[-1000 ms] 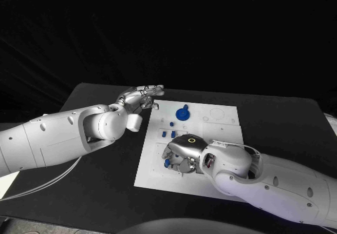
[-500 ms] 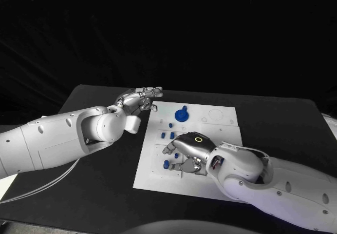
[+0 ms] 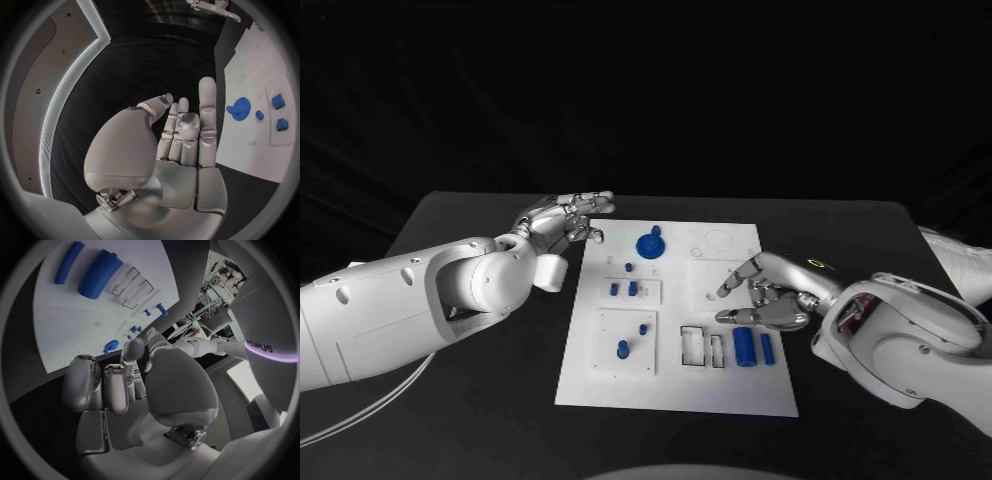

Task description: Assemble the parts on the task board

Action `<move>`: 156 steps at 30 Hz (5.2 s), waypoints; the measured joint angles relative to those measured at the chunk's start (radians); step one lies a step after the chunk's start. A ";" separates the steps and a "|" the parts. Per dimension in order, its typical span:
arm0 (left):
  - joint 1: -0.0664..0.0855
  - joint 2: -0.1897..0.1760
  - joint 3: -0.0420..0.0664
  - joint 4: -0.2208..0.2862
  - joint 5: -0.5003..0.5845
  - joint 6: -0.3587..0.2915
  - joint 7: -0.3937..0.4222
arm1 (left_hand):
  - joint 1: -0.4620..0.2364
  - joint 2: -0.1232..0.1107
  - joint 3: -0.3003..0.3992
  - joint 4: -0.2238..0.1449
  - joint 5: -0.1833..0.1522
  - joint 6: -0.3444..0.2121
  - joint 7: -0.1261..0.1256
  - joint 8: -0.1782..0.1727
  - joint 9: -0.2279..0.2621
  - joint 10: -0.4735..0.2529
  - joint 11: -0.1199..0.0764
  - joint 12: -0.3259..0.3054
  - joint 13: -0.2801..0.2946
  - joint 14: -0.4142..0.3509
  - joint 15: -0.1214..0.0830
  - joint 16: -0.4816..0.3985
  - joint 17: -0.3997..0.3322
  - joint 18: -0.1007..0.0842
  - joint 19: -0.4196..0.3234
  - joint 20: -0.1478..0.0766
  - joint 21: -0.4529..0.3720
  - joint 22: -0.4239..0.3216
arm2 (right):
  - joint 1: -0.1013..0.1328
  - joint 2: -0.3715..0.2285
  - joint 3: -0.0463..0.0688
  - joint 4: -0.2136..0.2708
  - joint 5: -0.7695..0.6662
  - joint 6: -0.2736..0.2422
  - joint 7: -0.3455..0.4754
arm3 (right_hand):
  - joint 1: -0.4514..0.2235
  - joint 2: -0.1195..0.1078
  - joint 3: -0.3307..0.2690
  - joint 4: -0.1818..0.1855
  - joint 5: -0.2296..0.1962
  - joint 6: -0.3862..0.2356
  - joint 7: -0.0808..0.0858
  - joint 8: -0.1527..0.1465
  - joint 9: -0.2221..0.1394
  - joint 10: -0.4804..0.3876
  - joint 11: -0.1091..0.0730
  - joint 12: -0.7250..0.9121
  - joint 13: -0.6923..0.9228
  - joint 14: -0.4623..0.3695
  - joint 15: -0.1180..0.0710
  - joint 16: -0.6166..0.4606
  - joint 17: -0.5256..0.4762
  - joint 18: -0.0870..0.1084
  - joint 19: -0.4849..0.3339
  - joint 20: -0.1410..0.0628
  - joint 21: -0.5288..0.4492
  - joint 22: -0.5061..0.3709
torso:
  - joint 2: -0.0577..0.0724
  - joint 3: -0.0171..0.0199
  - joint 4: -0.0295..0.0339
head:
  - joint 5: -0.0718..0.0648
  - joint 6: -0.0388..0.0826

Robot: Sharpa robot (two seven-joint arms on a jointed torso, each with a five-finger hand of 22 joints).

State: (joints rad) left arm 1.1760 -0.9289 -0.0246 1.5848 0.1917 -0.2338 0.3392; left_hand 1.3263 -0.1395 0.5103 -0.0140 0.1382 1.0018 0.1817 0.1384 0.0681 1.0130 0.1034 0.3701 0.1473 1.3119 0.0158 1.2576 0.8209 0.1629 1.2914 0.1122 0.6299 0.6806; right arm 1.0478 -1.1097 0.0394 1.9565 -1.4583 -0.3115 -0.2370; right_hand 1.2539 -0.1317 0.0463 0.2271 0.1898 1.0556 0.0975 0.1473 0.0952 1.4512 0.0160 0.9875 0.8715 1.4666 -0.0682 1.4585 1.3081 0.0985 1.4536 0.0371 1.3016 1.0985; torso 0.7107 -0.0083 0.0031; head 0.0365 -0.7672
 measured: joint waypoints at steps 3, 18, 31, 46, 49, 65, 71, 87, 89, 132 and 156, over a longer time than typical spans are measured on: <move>0.000 -0.003 0.000 0.005 -0.001 0.000 0.001 | 0.000 0.000 0.000 0.000 0.000 0.000 0.000 0.000 0.000 0.000 0.000 0.000 0.000 0.000 0.000 0.000 0.000 0.000 0.000 0.000 0.000 0.000 | -0.006 -0.043 -0.006 0.012 0.041 0.001 -0.033 | 0.016 0.031 -0.045 0.021 0.006 -0.004 -0.004 0.036 0.012 0.001 -0.002 0.154 0.171 0.000 0.000 0.029 0.000 0.000 0.000 0.000 0.027 0.040 | -0.001 -0.0005 -0.0088 | -0.019 0.003; -0.001 -0.004 -0.004 0.013 -0.003 0.000 0.003 | 0.000 0.000 0.000 0.000 0.000 0.000 0.000 0.000 0.000 0.000 0.000 0.006 0.001 0.000 0.000 0.000 0.000 0.000 0.000 0.000 0.000 0.000 | -0.062 -0.070 -0.020 0.032 0.014 0.014 -0.203 | -0.005 0.081 -0.143 0.061 0.026 -0.022 -0.006 0.112 0.041 0.005 -0.002 0.205 0.187 0.000 0.000 0.062 0.000 -0.015 0.008 0.000 0.059 0.091 | -0.005 -0.0024 -0.0260 | -0.035 0.006; -0.002 -0.007 -0.004 0.013 -0.004 0.001 0.003 | 0.000 0.000 0.000 0.000 0.000 0.000 0.000 0.000 0.000 0.000 0.000 0.006 0.000 0.000 0.000 0.000 0.000 0.000 0.000 0.000 0.000 0.000 | -0.089 -0.009 -0.020 0.007 -0.016 0.027 -0.260 | -0.005 0.089 -0.148 0.061 0.035 -0.022 -0.006 0.115 0.043 0.005 -0.002 0.211 0.194 0.000 0.000 0.066 0.000 -0.014 0.008 0.001 0.058 0.093 | -0.003 -0.0030 -0.0276 | -0.030 0.000; -0.003 -0.006 -0.004 0.012 -0.004 0.001 0.002 | 0.000 0.000 0.000 0.000 0.000 0.000 0.000 0.000 0.000 -0.003 0.004 0.006 0.000 0.000 0.000 0.000 -0.002 0.000 0.000 0.000 0.000 0.000 | -0.096 0.037 -0.019 -0.038 -0.039 0.067 -0.277 | 0.000 0.094 -0.151 0.058 0.039 -0.025 -0.010 0.124 0.045 0.005 -0.002 0.215 0.201 0.000 0.000 0.066 -0.001 -0.014 0.007 0.001 0.058 0.093 | -0.004 -0.0037 -0.0273 | -0.029 0.000; -0.003 -0.007 -0.004 0.012 -0.004 0.002 0.002 | 0.000 0.000 0.000 0.000 0.000 0.000 0.000 0.000 0.000 -0.003 0.004 0.006 0.000 0.000 0.000 0.000 -0.002 0.000 0.000 0.000 0.000 0.000 | -0.102 0.053 -0.017 -0.050 -0.043 0.075 -0.278 | 0.000 0.094 -0.154 0.056 0.044 -0.025 -0.010 0.128 0.050 0.005 -0.002 0.216 0.201 0.000 0.000 0.066 -0.001 -0.014 0.007 0.001 0.058 0.094 | -0.004 -0.0039 -0.0277 | -0.029 0.001; -0.003 -0.010 -0.004 0.012 -0.004 0.003 0.001 | 0.000 0.000 0.000 0.000 0.000 0.000 0.000 0.000 0.000 -0.003 0.004 0.006 0.000 0.000 0.000 0.000 -0.002 0.000 0.000 0.000 0.000 0.000 | -0.127 0.103 -0.006 -0.073 -0.079 0.043 -0.271 | 0.032 0.125 -0.157 0.048 0.075 -0.018 -0.011 0.155 0.060 0.005 -0.002 0.216 0.252 0.000 0.001 0.067 -0.001 -0.014 0.007 0.001 0.062 0.104 | -0.005 -0.0051 -0.0279 | -0.022 -0.002; -0.003 -0.012 -0.004 0.013 -0.005 0.004 0.001 | 0.000 0.000 0.000 0.000 0.000 0.000 0.000 0.000 0.000 -0.003 0.004 0.006 0.001 0.000 0.000 0.000 -0.002 0.000 0.000 0.000 0.000 0.000 | -0.135 0.087 -0.006 -0.054 -0.086 0.020 -0.274 | 0.055 0.129 -0.159 0.035 0.128 -0.017 -0.022 0.170 0.065 0.005 -0.002 0.216 0.275 0.001 0.002 0.069 -0.001 -0.014 0.011 -0.003 0.066 0.111 | -0.005 -0.0046 -0.0286 | -0.021 -0.002; -0.004 -0.012 -0.005 0.013 -0.005 0.005 0.001 | 0.000 0.000 0.000 0.000 0.000 0.000 0.000 0.000 0.000 -0.003 0.004 0.010 0.001 -0.004 0.004 0.000 -0.005 0.000 0.000 0.000 0.000 0.000 | -0.094 0.044 0.006 0.025 -0.015 -0.051 -0.300 | 0.059 0.125 -0.162 0.034 0.180 -0.010 -0.021 0.185 0.078 0.001 -0.005 0.216 0.272 0.000 -0.004 0.074 -0.001 -0.014 0.014 -0.006 0.073 0.123 | -0.005 -0.0052 -0.0277 | -0.027 0.002; -0.004 -0.012 -0.005 0.013 -0.005 0.006 0.001 | 0.000 0.000 0.000 0.000 0.000 0.000 0.000 0.000 0.000 -0.003 0.004 0.010 0.001 -0.004 0.004 0.000 -0.004 0.000 0.000 0.000 0.000 0.000 | -0.092 0.049 0.006 0.026 -0.004 -0.056 -0.302 | 0.059 0.125 -0.162 0.034 0.180 -0.010 -0.021 0.185 0.083 0.001 -0.005 0.216 0.272 0.000 -0.003 0.074 0.000 -0.014 0.014 -0.006 0.073 0.124 | -0.005 -0.0054 -0.0273 | -0.026 0.002; -0.004 -0.007 -0.005 0.017 -0.005 0.016 0.001 | 0.000 0.000 0.000 0.000 0.000 0.000 0.000 0.005 0.000 -0.011 0.004 0.010 0.000 -0.004 0.004 0.000 -0.006 0.000 0.000 0.000 0.000 0.000 | -0.095 0.230 0.003 -0.067 0.079 0.048 -0.359 | 0.020 0.177 -0.211 0.062 0.120 0.012 -0.027 0.213 0.117 -0.024 0.006 0.224 0.336 -0.004 -0.014 0.077 0.000 -0.014 0.011 -0.017 0.081 0.135 | -0.004 -0.0053 -0.0280 | -0.012 -0.007; -0.004 -0.011 -0.005 0.018 -0.005 0.017 0.001 | 0.000 0.000 0.000 0.000 0.000 0.000 0.000 0.004 0.000 -0.011 0.004 0.010 0.000 -0.004 0.004 0.000 -0.006 0.000 0.000 0.000 0.000 0.000 | -0.106 0.218 0.001 -0.044 0.009 0.035 -0.363 | -0.172 0.173 -0.324 0.060 -0.097 0.045 -0.055 0.217 0.161 0.016 -0.041 0.338 0.438 -0.004 -0.033 0.077 -0.001 -0.014 0.011 -0.025 0.077 0.131 | -0.005 -0.0051 -0.0292 | -0.013 -0.006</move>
State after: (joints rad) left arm 1.1717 -0.9397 -0.0294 1.6030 0.1865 -0.2171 0.3400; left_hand 1.3263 -0.1395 0.5103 -0.0139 0.1382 1.0019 0.1818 0.1429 0.0681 1.0023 0.1070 0.3797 0.1475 1.3081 0.0197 1.2576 0.8151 0.1628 1.2915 0.1122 0.6300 0.6808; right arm 0.9421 -0.8921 0.0400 1.9128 -1.4496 -0.2764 -0.6004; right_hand 1.0821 0.0411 -0.2773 0.2871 0.0930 1.1002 0.0428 0.3642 0.2561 1.4671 -0.0248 1.3256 1.3096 1.4628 -0.1010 1.5357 1.3075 0.0842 1.4644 0.0124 1.3786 1.2296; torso 0.7058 -0.0134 -0.0262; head 0.0237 -0.7728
